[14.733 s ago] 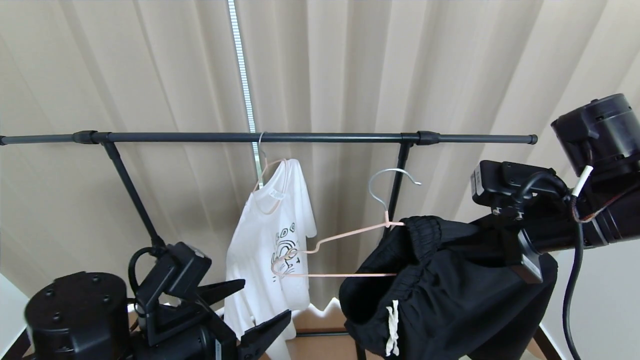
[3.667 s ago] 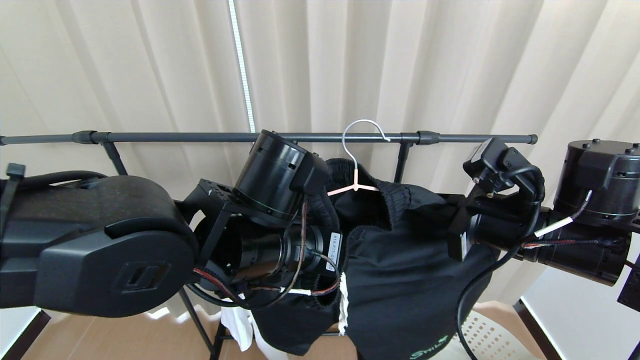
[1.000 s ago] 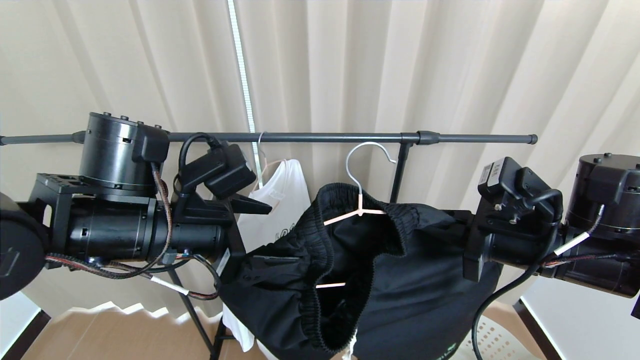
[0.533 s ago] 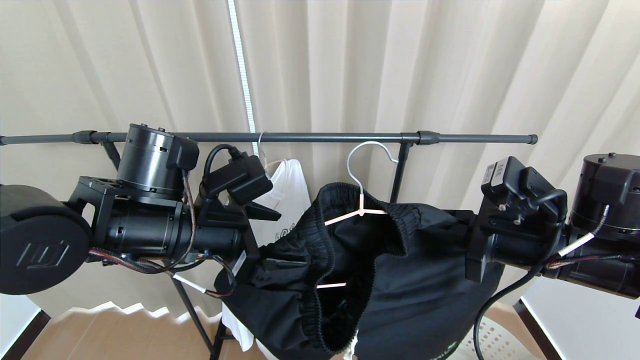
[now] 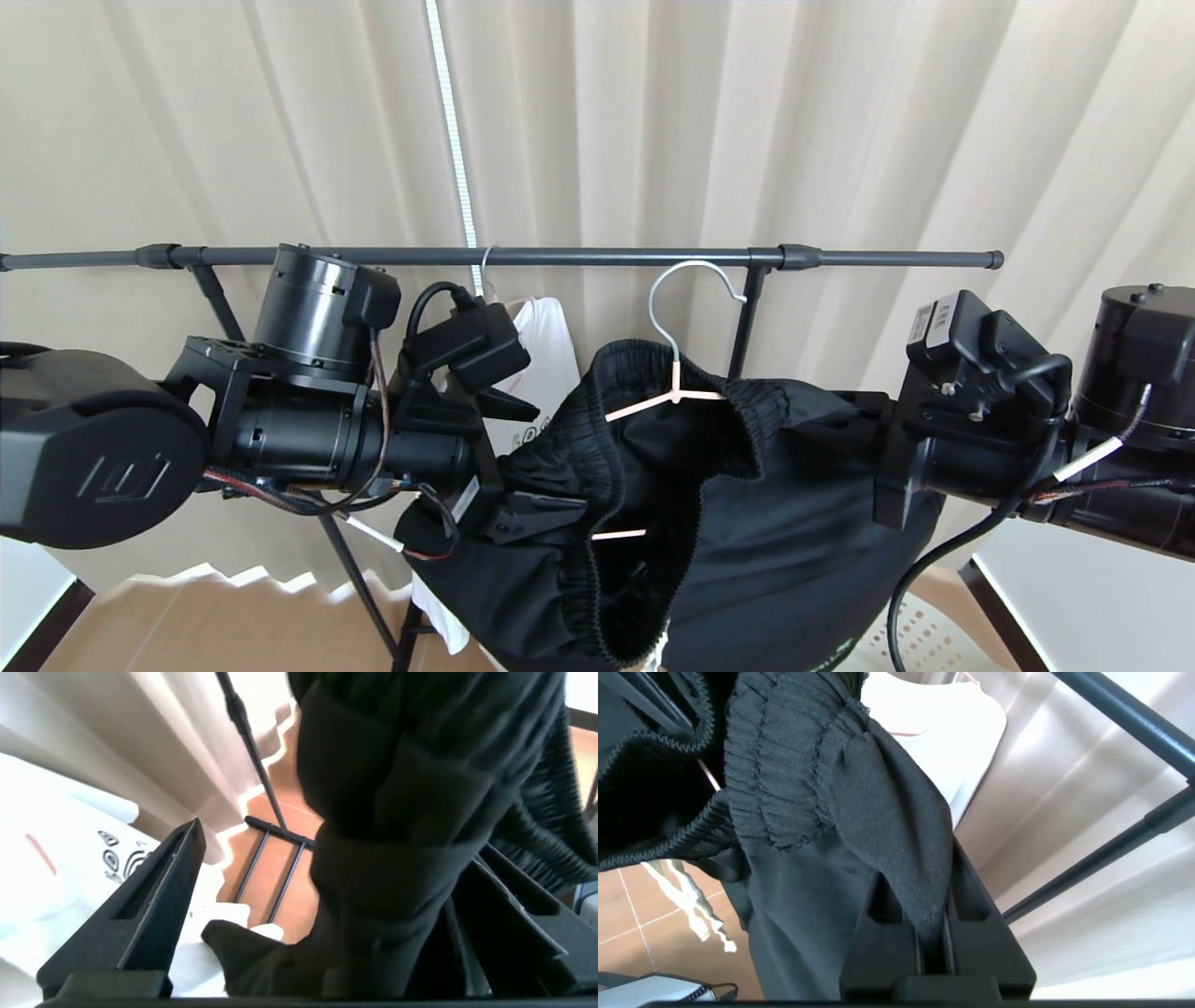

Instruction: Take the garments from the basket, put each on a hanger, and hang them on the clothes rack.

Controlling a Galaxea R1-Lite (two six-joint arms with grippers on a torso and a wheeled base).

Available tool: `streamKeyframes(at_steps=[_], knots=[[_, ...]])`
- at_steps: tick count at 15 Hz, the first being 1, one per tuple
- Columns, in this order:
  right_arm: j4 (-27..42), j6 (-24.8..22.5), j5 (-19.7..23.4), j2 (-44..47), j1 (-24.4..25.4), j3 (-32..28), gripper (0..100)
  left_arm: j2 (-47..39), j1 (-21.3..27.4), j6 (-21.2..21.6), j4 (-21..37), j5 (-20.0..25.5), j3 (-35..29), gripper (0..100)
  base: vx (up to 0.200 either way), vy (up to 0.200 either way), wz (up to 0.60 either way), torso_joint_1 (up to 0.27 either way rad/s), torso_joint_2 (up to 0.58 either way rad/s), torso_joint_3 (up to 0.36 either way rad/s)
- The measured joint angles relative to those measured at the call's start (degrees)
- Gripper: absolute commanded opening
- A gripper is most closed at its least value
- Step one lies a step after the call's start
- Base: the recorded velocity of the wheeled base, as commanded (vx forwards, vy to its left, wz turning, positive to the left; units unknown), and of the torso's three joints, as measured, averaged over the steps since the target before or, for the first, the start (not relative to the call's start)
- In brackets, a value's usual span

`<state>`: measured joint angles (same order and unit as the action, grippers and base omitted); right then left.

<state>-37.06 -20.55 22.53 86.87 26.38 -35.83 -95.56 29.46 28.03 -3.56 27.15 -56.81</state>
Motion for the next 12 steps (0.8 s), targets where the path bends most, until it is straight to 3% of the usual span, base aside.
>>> streamKeyframes(at_steps=[9, 10, 12], knots=[[-0.07, 0.00, -0.09, -0.11, 1.04, 0.33, 0, -0.60, 1.12, -0.13, -0.02, -0.13, -0.71, 100, 0.000, 0.000, 0.00, 0.000, 0.00, 0.000], [-0.07, 0.00, -0.09, -0.11, 1.06, 0.33, 0, -0.60, 1.18, -0.13, -0.02, -0.16, -0.66, 0, 0.000, 0.000, 0.00, 0.000, 0.00, 0.000], [-0.07, 0.00, -0.06, -0.11, 1.10, 0.33, 0, -0.60, 1.23, -0.11, -0.02, -0.16, -0.57, 0, 0.000, 0.000, 0.00, 0.000, 0.00, 0.000]])
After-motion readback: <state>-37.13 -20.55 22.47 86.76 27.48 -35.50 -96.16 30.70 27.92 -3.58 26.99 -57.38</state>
